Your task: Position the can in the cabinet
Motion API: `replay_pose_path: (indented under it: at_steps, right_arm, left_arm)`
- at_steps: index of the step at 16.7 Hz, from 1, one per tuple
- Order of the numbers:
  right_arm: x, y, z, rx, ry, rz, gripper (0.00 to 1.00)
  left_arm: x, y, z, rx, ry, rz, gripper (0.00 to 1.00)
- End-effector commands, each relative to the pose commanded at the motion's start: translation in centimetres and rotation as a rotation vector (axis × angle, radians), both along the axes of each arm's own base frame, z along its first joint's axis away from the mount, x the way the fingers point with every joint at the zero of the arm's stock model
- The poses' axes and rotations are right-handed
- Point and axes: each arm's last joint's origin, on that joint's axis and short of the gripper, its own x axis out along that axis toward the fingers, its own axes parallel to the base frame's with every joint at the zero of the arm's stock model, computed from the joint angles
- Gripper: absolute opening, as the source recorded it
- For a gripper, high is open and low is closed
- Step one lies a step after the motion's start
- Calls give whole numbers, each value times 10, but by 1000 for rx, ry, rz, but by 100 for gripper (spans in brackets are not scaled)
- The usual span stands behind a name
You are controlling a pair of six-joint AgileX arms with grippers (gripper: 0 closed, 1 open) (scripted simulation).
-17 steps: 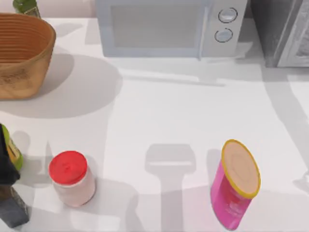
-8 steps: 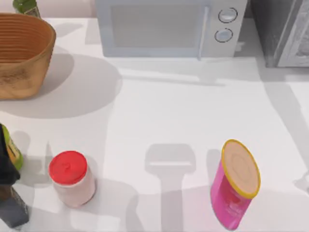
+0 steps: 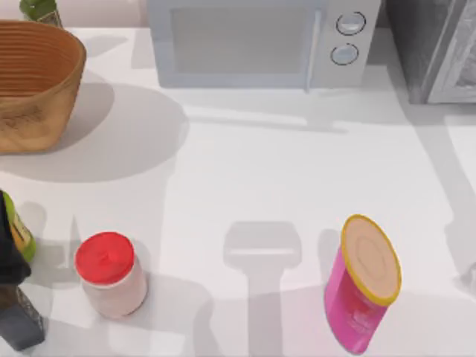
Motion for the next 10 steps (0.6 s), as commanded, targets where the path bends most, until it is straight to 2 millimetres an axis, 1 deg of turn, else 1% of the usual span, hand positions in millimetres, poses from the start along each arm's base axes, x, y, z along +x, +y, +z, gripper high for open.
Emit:
replay_pose_path:
  at_steps: [2, 5, 7, 10]
  right_arm:
    - [17, -2, -2, 2, -6, -2, 0]
    - [36, -5, -11, 1, 7, -2, 0]
    - [42, -5, -15, 1, 14, -2, 0]
    - [42, -5, -15, 1, 14, -2, 0]
  left_arm:
    - [0, 0, 0, 0, 0, 0, 100]
    - [0, 0, 0, 0, 0, 0, 100]
    - [0, 0, 0, 0, 0, 0, 100]
    - [0, 0, 0, 0, 0, 0, 100]
